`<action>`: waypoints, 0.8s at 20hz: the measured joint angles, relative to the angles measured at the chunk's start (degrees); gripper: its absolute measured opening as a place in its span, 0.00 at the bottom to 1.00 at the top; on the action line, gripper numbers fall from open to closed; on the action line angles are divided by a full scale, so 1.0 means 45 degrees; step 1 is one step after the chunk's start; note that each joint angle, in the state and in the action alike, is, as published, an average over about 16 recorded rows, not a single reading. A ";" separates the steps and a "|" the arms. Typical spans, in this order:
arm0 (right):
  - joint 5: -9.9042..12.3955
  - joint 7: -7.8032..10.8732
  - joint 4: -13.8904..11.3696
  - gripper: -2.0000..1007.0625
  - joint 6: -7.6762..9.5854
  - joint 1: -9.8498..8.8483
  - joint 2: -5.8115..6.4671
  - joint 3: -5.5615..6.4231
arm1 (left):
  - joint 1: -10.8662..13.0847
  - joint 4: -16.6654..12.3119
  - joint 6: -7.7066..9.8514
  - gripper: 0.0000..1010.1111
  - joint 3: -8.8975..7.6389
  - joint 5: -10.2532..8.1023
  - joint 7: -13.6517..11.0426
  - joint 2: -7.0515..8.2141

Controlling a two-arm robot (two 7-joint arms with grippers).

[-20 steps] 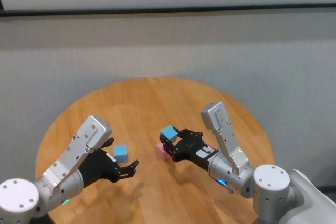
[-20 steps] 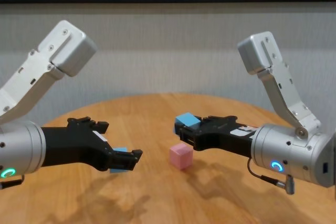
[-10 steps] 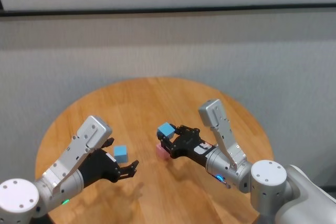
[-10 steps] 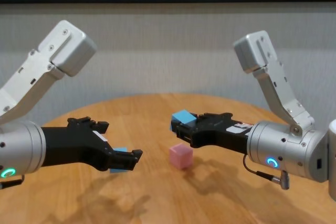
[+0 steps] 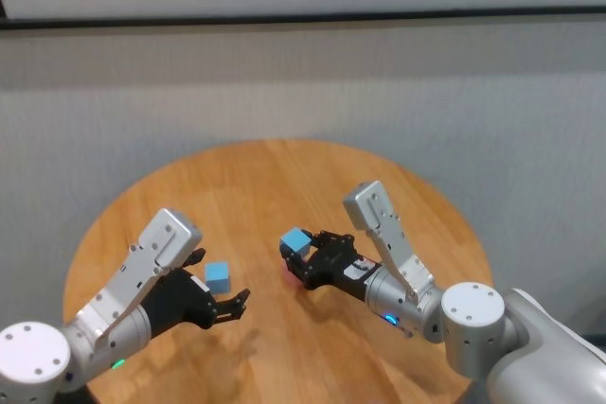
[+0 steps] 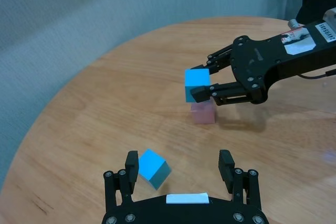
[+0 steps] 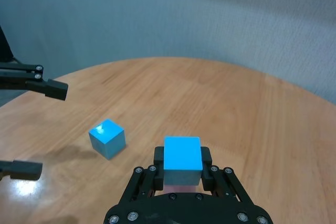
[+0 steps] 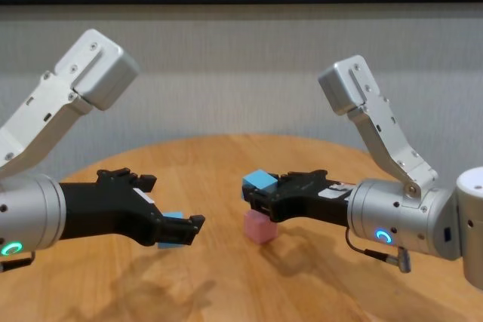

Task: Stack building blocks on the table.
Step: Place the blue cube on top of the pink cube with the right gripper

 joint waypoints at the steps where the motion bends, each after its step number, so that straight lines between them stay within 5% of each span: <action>1: -0.0027 -0.0014 0.0072 0.37 0.0015 0.0042 -0.0025 -0.0012 | 0.0000 0.0000 0.0000 0.99 0.0000 0.0000 0.0000 0.0000; 16: -0.0249 -0.0202 0.0378 0.37 0.0318 0.0179 -0.0277 -0.0019 | 0.0000 0.0000 0.0000 0.99 0.0000 0.0000 0.0000 0.0000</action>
